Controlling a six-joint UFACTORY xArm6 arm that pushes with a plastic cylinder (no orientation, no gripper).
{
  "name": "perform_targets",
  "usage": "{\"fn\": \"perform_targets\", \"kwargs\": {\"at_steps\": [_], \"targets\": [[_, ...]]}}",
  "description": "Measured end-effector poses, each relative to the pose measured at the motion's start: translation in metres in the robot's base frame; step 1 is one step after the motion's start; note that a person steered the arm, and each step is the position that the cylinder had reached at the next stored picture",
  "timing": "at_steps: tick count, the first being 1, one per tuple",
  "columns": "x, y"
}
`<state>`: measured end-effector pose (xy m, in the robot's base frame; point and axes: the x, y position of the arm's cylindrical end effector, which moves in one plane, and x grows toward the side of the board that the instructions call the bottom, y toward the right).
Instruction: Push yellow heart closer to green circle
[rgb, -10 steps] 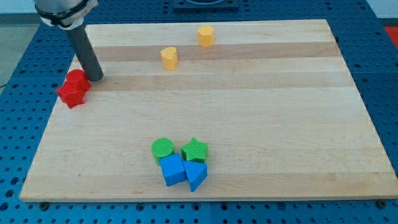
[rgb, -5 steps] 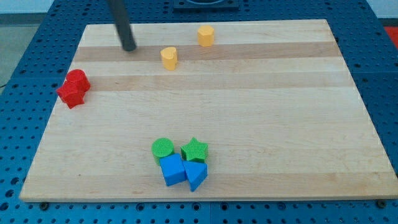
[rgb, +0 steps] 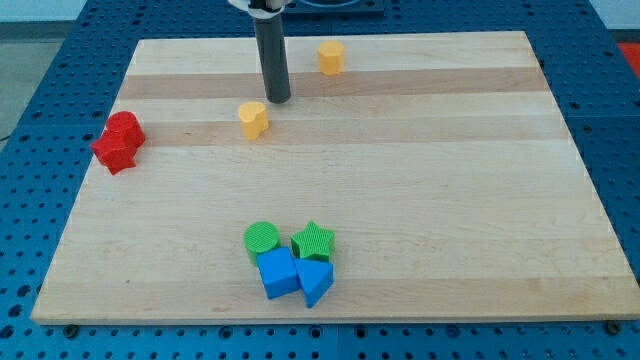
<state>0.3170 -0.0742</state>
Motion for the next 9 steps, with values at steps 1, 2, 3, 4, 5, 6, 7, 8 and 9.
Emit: {"fn": "perform_targets", "kwargs": {"at_steps": [1, 2, 3, 4, 5, 6, 7, 8, 9], "targets": [[0.03, -0.037], [0.093, -0.091], [0.102, -0.09], [0.075, -0.039], [0.053, 0.008], [0.052, 0.047], [0.072, 0.06], [0.11, 0.02], [0.114, 0.004]]}}
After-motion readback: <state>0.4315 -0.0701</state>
